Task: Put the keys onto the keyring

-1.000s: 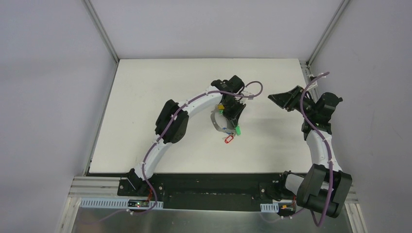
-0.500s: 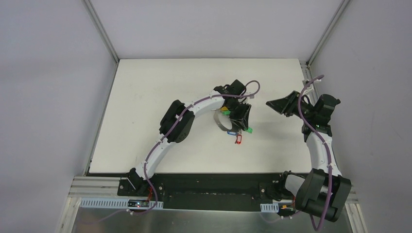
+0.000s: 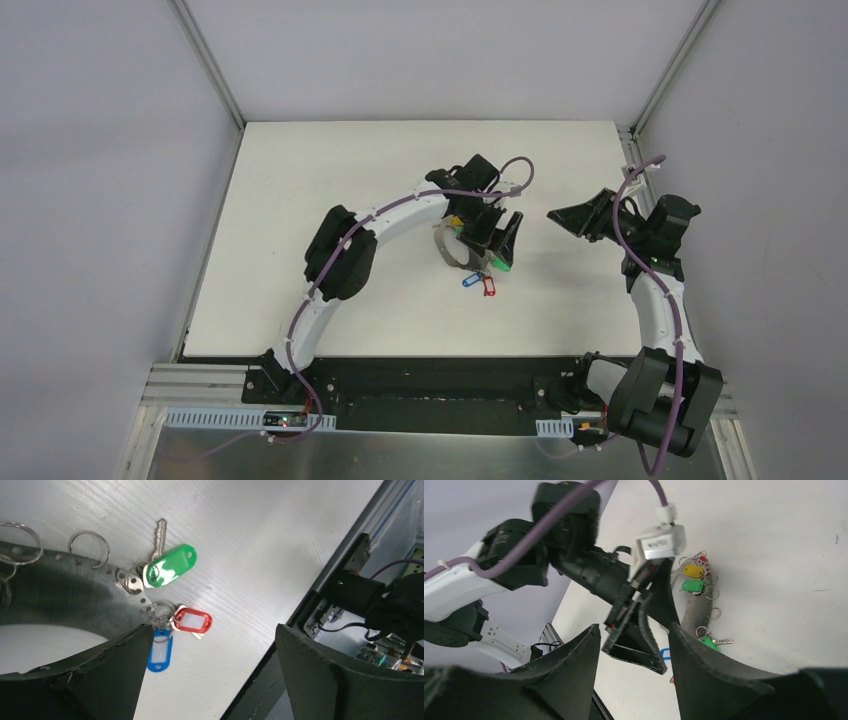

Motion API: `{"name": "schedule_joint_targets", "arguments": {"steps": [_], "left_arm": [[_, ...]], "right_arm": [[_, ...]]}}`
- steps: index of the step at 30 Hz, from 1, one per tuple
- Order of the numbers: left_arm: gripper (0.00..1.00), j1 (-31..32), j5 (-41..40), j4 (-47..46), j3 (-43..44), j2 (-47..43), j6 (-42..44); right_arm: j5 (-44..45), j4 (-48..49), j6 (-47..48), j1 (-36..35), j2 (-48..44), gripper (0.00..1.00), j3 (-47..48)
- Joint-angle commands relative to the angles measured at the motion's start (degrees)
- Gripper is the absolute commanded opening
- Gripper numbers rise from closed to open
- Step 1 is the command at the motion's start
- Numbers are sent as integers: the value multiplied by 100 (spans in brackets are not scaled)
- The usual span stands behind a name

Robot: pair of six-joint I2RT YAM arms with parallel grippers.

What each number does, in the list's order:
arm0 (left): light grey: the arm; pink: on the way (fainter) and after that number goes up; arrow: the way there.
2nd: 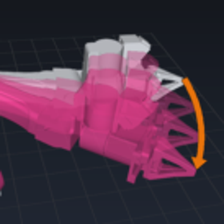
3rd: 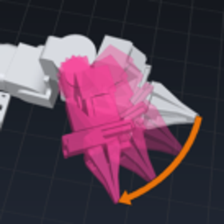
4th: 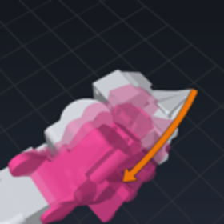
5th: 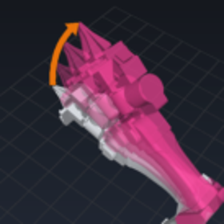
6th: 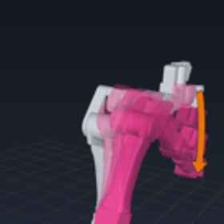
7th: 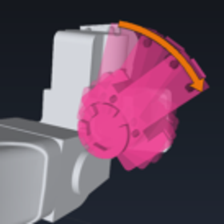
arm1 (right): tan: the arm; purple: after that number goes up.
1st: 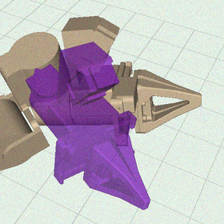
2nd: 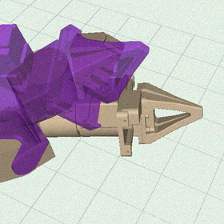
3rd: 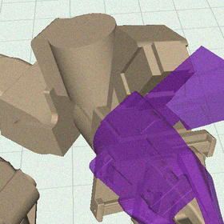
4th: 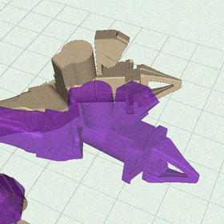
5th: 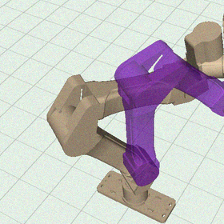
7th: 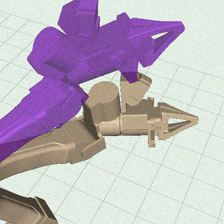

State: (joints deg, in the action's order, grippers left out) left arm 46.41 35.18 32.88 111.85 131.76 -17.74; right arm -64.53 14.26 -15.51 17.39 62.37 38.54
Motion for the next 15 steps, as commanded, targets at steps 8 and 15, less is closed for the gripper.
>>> {"name": "schedule_joint_targets", "arguments": {"steps": [8, 15], "left_arm": [[99, -98, -401, 638, -369, -1391, 1329], [99, -636, -1405, 161, -1898, -3270, 2092]], "right_arm": [[-216, 94, 303, 45, -169, 58, 29], [-74, 100, 562, 24, -82, 63, 244]]}}
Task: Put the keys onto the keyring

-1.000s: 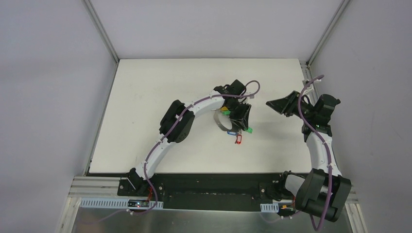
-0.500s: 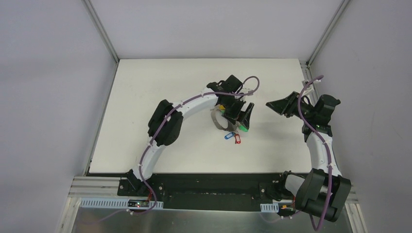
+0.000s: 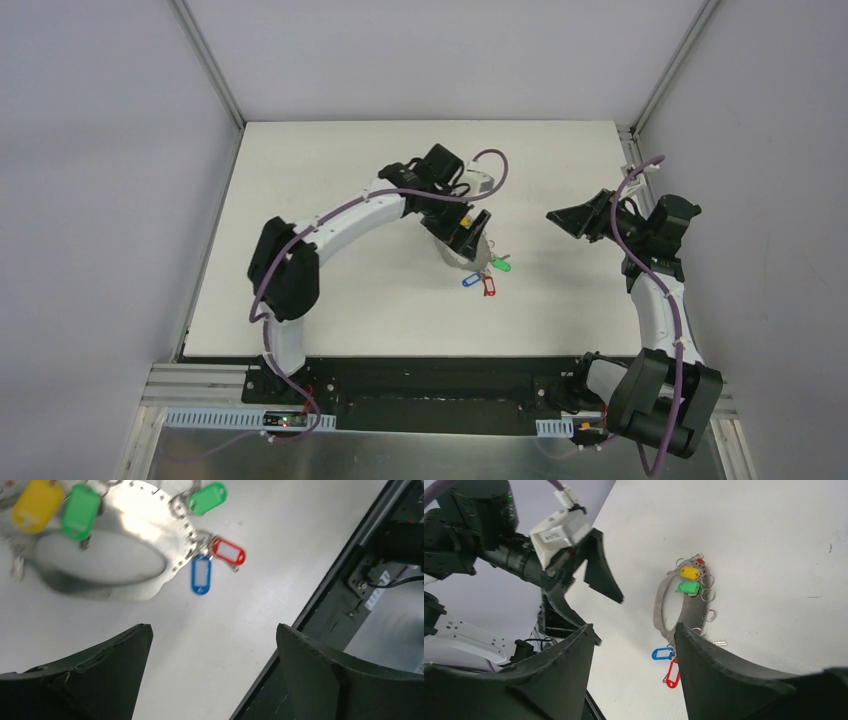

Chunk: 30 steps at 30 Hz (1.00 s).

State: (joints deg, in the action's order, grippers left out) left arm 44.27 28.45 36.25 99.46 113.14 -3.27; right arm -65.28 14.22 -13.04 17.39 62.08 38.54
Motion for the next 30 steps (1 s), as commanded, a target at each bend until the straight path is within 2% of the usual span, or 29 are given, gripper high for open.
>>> {"name": "schedule_joint_targets", "arguments": {"steps": [1, 5, 9, 10, 13, 16, 21, 26, 30], "left_arm": [[99, -557, -867, -290, -909, -1696, 678], [99, -1225, -1200, -654, -1737, -2819, 736], [99, -1867, -1525, -748, -2337, -3833, 912], [99, -1970, -1632, -751, -2495, -4067, 1005], [99, -2193, -2070, -791, -2883, -4826, 1149], [99, -2404, -2332, -804, -3224, -5403, 1225], [99, -2870, -2278, -734, -3702, -6145, 1193], [99, -3261, -2056, -847, -4160, -6677, 1099], [99, -3566, -2221, -1049, -4520, -7056, 955]], "right_arm": [[50, 90, 373, 9, -41, 64, 290], [385, -411, 998, -256, 33, 72, 593], [889, -1036, 1819, -761, 130, 98, 960], [999, -1141, 2008, -876, 167, 100, 1074], [1208, -1301, 2213, -1136, 255, 100, 1261], [1019, -1678, 2515, -1274, 339, 100, 1472], [748, -2206, 3100, -1325, 354, 100, 1681], [389, -1922, 2980, -1332, 306, 100, 1480], [259, -2083, 2931, -1334, 520, 100, 1671]]}}
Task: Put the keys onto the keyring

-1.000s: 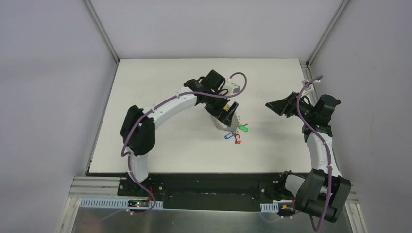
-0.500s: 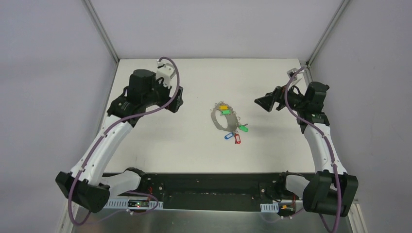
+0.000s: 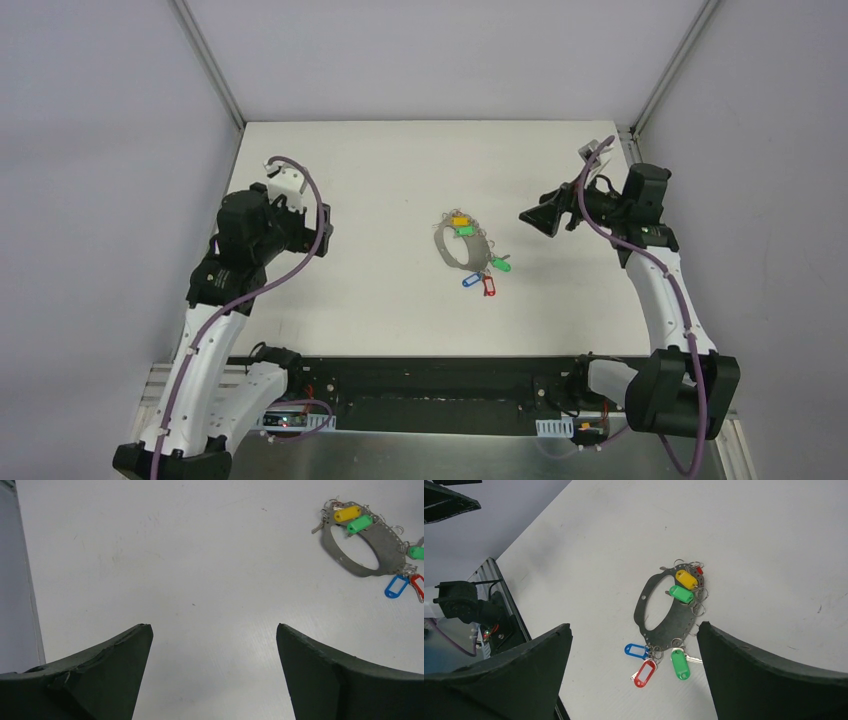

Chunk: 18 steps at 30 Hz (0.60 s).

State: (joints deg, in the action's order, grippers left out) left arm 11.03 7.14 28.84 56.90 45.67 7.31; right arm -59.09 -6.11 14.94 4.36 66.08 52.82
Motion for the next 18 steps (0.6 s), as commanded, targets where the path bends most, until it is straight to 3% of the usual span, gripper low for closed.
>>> {"name": "schedule_joint_targets", "arguments": {"steps": [1, 6, 11, 18], "left_arm": [[99, -348, -130, -368, -334, -394, -113], [99, -724, -65, -487, -523, -598, -307], [99, -905, 293, -704, -763, -605, -586], [99, -936, 404, -1173, -1008, -579, -659]], "right_arm": [[-373, -90, 120, -32, 161, 100, 299], [128, -211, -88, -32, 183, 100, 490], [1618, -535, -479, 21, 96, 100, 671], [1978, -786, -659, 258, -262, 100, 746]]}}
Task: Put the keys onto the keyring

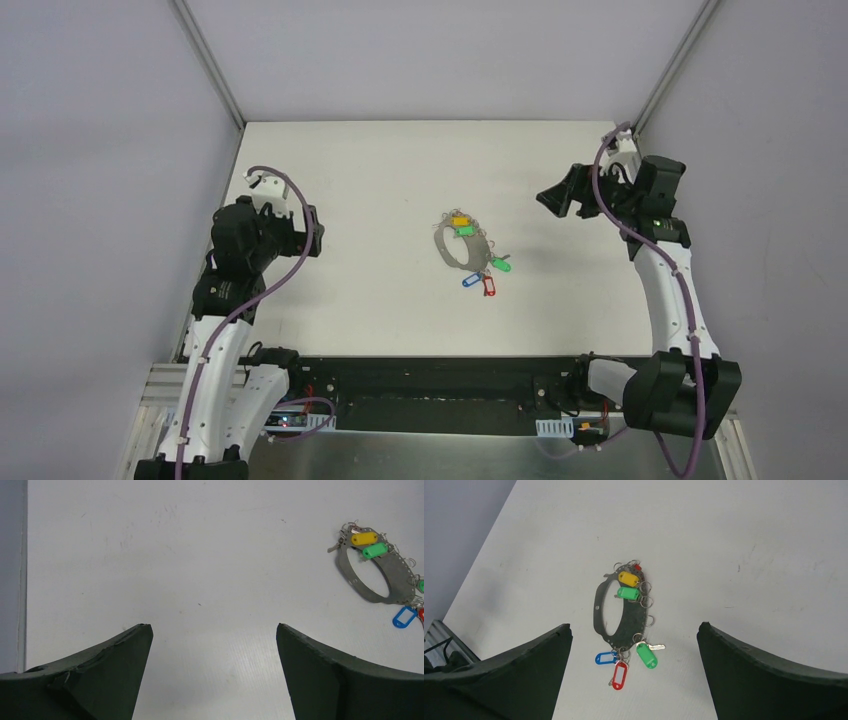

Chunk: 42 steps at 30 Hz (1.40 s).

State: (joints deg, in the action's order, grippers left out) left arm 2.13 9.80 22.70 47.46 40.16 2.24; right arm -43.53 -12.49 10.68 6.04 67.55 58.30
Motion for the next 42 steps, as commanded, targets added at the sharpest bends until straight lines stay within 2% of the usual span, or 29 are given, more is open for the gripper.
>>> {"name": "schedule_joint_targets", "arguments": {"steps": [1, 6, 9, 15, 21, 27, 42], "left_arm": [[99, -46, 108, -660, -115, -37, -191], [99, -52, 347, -1233, -663, -300, -418], [99, -70, 443, -1144, -709, -447, -281], [99, -108, 29, -1100, -711, -652, -113], [99, -116, 69, -1075, -767, -680, -19], [99, -121, 314, -996, -771, -610, 7], [99, -178, 300, -851, -690, -496, 11]], "right_arm": [[393, -122, -189, 90, -502, 100, 149], [226, 432, -525, 99, -818, 100, -349], [161, 624, -567, 99, -979, 100, -569], [-93, 705, -677, 114, -1143, 100, -710], [65, 1028, -725, 195, -1453, 100, -1119], [118, 999, -682, 330, -1577, 100, -1141], [-1, 953, -588, 379, -1457, 100, -1138]]}}
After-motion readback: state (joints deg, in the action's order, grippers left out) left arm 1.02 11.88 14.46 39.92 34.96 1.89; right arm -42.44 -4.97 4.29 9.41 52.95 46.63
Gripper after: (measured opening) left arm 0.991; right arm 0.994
